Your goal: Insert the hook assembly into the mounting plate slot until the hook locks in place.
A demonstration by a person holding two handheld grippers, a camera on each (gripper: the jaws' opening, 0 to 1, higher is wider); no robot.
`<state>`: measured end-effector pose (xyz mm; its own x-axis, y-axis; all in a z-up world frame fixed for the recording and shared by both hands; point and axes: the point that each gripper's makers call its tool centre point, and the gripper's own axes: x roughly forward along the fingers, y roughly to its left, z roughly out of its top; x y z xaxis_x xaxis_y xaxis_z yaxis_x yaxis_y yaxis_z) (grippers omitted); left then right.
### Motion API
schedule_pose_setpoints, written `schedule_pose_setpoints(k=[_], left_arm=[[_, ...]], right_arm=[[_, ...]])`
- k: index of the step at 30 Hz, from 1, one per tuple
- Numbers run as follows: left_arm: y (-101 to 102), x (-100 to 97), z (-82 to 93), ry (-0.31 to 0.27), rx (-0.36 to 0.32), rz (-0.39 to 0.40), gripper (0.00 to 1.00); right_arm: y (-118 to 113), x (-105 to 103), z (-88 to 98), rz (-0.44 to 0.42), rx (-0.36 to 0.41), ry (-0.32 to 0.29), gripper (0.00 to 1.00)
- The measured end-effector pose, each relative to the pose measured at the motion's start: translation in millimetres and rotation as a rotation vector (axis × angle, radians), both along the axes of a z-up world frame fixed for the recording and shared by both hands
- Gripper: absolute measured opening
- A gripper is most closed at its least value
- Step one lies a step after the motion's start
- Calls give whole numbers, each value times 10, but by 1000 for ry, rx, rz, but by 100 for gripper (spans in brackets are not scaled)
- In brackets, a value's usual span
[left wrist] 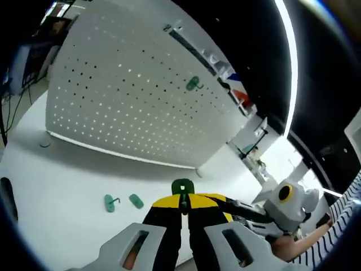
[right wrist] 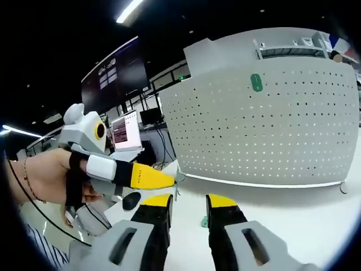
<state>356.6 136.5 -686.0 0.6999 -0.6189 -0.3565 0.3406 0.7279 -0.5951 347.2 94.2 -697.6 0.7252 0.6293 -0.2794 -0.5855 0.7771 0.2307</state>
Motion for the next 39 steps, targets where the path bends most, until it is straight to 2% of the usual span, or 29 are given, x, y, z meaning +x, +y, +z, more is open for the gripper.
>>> schedule_pose_setpoints(k=[2, 5, 7, 10, 13, 17, 22, 23, 25, 26, 30, 39], left_arm=[[138, 82, 27, -11, -3, 62, 2], [353, 184, 82, -46, 41, 110, 2], [393, 208, 129, -56, 48, 122, 2], [366, 237, 159, -50, 22, 122, 2], [342, 274, 175, -72, 62, 128, 2], [326, 335, 205, -117, 137, 128, 2], [335, 469, 368, -201, 219, 166, 2], [340, 490, 397, -217, 235, 171, 2], [338, 536, 462, -252, 267, 181, 2], [337, 564, 502, -273, 278, 190, 2], [335, 650, 584, -312, 293, 223, 2], [329, 781, 660, -369, 342, 278, 2]], right_arm=[[-57, 1, -95, -13, -25, 29, 22], [-123, -23, -216, -14, -73, 38, 26], [-172, -49, -270, -17, -95, 41, 27], [-249, -81, -363, -24, -127, 65, 29], [-329, -105, -439, -20, -188, 57, 31], [-425, -129, -481, -32, -211, 59, 31], [-610, -140, -561, -74, -234, 82, 31], [-649, -143, -562, -82, -246, 77, 31], [-784, -107, -499, -131, -278, 20, 30], [-809, -137, -509, -124, -286, 31, 30], [-953, -165, -536, -130, -330, 24, 31], [-1234, -304, -716, -129, -400, 62, 32]])
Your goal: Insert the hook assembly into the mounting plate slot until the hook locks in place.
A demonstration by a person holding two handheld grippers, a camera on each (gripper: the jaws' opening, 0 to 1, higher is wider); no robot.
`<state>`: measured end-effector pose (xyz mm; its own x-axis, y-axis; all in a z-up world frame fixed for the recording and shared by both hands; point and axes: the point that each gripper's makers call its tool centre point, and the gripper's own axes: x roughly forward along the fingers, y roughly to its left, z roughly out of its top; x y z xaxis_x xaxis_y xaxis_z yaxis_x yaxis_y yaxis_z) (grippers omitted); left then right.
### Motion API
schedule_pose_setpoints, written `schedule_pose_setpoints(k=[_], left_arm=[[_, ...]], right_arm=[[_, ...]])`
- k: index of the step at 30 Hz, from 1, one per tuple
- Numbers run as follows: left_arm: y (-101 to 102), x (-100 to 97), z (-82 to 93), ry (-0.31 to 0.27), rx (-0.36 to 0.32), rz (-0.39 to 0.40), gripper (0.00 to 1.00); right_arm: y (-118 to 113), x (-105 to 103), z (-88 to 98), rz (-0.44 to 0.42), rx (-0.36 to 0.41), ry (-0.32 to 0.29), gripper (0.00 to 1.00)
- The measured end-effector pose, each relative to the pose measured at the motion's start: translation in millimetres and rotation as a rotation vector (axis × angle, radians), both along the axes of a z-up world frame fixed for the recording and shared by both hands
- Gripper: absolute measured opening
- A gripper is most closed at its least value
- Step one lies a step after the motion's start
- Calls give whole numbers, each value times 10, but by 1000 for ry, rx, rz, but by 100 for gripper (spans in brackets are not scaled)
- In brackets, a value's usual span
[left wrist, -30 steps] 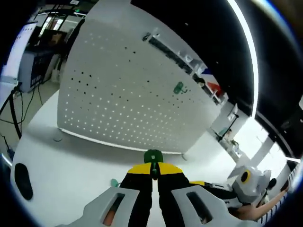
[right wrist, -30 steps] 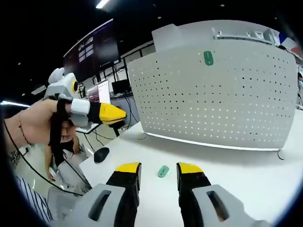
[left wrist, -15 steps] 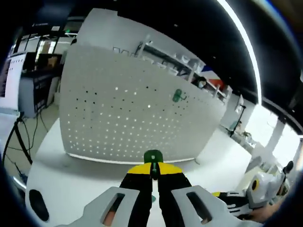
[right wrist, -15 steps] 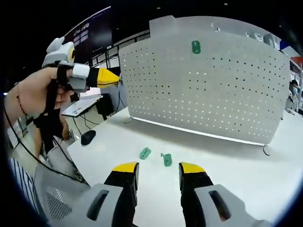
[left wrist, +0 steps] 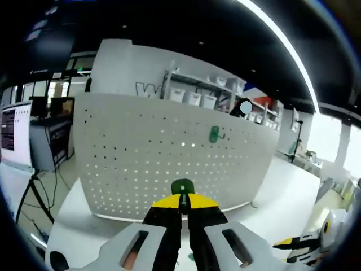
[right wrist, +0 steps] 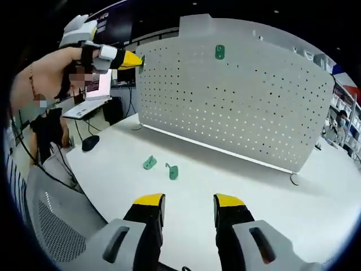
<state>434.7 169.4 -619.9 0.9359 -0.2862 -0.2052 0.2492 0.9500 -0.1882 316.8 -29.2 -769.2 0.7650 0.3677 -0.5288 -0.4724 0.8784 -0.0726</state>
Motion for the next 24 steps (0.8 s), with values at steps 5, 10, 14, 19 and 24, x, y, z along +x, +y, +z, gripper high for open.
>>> schedule_pose_setpoints(k=[5, 10, 14, 19, 24], left_arm=[[-25, 142, 96, -45, 66, 16, 2], [-83, 279, 204, -70, 73, 28, 2], [-136, 415, 301, -96, 77, 40, 2], [-191, 593, 449, -149, 106, 59, 2], [-270, 760, 536, -175, 122, 66, 2]], right_arm=[[-87, -53, -111, 12, -41, -7, 32], [-140, -97, -221, 16, -61, -2, 32], [-145, -74, -229, 15, -60, -4, 32], [-134, -72, -215, 23, -59, -21, 31], [-161, -63, -228, 13, -71, -25, 30]])
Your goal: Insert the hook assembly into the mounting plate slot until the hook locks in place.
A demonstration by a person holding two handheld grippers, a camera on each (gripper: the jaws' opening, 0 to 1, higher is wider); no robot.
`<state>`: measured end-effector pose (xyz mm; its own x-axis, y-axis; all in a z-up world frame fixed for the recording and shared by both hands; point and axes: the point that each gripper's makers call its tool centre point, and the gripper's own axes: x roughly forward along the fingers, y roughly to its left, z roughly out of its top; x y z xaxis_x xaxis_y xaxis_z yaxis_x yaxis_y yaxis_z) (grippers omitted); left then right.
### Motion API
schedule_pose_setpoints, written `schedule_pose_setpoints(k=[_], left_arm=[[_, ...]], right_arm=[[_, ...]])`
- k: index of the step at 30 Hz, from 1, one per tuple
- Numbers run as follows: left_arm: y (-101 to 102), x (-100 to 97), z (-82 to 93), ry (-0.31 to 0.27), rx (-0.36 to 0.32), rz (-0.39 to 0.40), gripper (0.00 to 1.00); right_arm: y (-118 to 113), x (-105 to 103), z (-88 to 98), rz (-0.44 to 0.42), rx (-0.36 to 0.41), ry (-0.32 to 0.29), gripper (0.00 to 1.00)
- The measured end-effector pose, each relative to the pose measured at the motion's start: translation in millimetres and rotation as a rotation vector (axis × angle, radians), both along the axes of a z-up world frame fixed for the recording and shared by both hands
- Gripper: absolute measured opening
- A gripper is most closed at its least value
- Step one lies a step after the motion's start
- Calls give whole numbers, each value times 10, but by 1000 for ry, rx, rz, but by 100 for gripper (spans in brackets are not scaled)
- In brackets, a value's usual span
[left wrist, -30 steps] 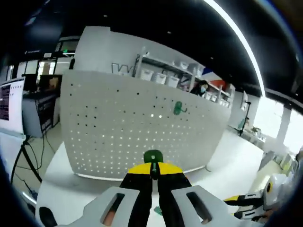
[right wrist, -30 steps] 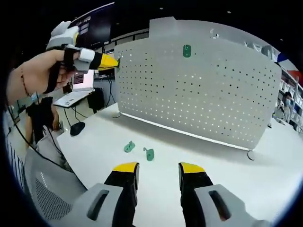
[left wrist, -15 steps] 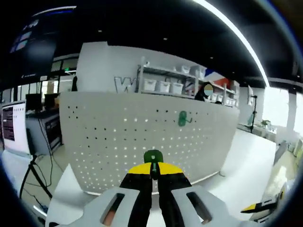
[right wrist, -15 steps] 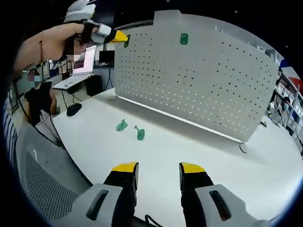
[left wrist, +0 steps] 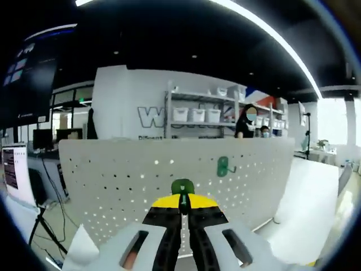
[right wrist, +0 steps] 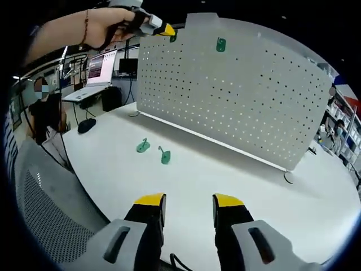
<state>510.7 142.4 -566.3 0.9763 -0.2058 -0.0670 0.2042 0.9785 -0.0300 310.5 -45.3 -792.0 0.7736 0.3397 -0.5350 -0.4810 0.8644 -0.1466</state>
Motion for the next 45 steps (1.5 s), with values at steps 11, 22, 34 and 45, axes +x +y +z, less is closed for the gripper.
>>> schedule_pose_setpoints(k=[11, 22, 34, 45], left_arm=[[-116, 215, 58, -12, -13, 15, 2], [-275, 417, 86, -23, -19, 31, 2], [-403, 572, 140, -44, -2, 70, 2], [-442, 690, 47, -31, 35, 83, 2]], right_arm=[[-48, 16, 30, -23, 12, -16, 30], [-73, 24, 39, -37, 20, -18, 30], [-94, 46, 45, -49, 31, -16, 30], [-116, 56, 61, -60, 40, -20, 30]])
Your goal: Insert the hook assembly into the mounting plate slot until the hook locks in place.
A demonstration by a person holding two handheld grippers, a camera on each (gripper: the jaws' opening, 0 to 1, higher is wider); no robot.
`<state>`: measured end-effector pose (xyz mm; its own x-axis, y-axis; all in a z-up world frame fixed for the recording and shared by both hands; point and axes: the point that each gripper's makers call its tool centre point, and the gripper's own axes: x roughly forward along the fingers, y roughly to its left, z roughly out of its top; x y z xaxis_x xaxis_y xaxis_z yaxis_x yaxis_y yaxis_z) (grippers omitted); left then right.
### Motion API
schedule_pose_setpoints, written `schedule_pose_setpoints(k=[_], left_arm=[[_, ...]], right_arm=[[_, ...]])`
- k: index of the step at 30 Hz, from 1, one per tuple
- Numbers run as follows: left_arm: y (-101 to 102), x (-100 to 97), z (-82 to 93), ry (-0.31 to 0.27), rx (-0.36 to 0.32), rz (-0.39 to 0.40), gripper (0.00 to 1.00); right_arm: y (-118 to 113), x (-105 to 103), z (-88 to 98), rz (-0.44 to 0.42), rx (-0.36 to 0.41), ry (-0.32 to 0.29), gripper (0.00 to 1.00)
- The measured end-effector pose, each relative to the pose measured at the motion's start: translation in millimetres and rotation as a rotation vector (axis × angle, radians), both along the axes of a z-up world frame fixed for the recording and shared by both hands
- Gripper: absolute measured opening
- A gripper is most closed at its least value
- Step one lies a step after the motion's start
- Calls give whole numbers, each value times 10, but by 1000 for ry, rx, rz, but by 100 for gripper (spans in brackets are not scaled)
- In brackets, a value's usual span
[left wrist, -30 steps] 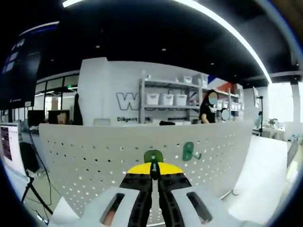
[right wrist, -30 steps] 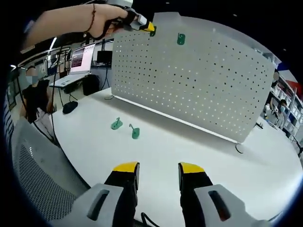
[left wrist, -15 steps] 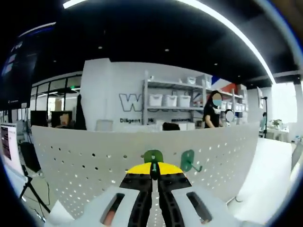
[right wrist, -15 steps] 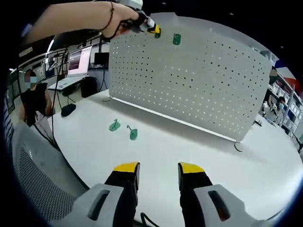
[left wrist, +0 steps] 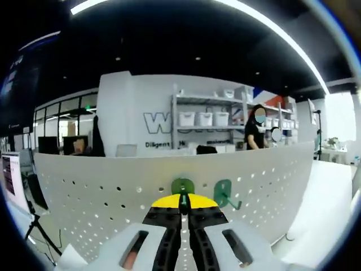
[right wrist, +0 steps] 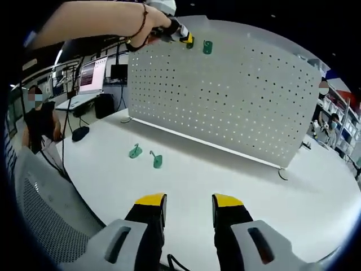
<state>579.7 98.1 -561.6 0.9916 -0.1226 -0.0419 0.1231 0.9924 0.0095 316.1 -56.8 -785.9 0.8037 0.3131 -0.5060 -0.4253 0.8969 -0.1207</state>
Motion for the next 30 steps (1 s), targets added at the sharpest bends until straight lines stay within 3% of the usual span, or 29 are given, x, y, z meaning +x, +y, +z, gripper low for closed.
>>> schedule_pose_setpoints(k=[6, 12, 21, 30], left_arm=[[-24, 19, -45, 15, 23, 11, 2], [-16, 42, -30, 20, -2, 18, 2], [-15, 48, -52, 50, -40, 88, 2], [-23, 17, -38, 23, -52, 153, 2]], right_arm=[[-14, 7, 5, -8, 5, -2, 30], [-34, 11, 0, -18, 8, 0, 30], [-36, 11, -17, -23, 12, 9, 29], [-74, 16, -13, -41, 20, 9, 29]])
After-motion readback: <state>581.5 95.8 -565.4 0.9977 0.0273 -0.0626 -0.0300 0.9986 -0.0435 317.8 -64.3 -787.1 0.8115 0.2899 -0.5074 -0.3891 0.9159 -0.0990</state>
